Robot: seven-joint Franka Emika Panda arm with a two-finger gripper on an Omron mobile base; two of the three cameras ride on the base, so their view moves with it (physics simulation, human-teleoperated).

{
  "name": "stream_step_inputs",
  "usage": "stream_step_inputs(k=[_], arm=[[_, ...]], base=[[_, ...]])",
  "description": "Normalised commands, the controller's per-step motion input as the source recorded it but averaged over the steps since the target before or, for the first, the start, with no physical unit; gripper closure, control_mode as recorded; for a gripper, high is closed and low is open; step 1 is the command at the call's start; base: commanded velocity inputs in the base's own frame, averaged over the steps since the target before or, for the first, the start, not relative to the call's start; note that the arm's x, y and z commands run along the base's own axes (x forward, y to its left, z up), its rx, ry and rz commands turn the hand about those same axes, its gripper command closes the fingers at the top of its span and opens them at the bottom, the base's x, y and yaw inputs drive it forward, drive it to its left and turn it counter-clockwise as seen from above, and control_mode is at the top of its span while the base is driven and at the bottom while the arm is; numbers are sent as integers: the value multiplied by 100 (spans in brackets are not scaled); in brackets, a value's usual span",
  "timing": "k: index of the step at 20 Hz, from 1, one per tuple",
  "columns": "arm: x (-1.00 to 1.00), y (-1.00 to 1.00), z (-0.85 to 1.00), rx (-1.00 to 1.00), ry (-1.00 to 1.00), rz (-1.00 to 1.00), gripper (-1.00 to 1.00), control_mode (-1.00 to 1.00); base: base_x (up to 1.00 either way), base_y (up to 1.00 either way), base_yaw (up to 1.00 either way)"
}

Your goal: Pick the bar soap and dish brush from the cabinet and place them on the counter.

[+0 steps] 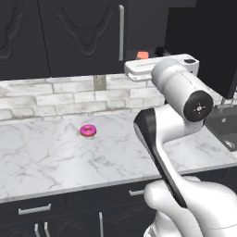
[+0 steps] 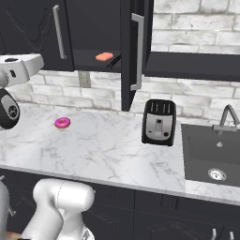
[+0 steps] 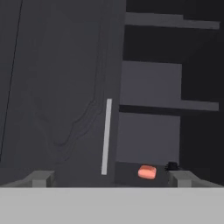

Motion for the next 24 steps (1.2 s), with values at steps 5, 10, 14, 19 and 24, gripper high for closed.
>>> stream_step_inputs(k=[5,10,14,19,24], arm=[[16,0,0,0,1,14,-100,-100],[11,2,-2,0,-1,9,-100,-100],[5,5,-5,-2,-10,0,-100,-100],[20,9,-4,-2,-5,-4,-100,-100],[41,1,0,0,5,-8,-100,-100]], base=[[0,0,0],[0,0,0],[0,0,0],[0,0,0],[0,0,0]])
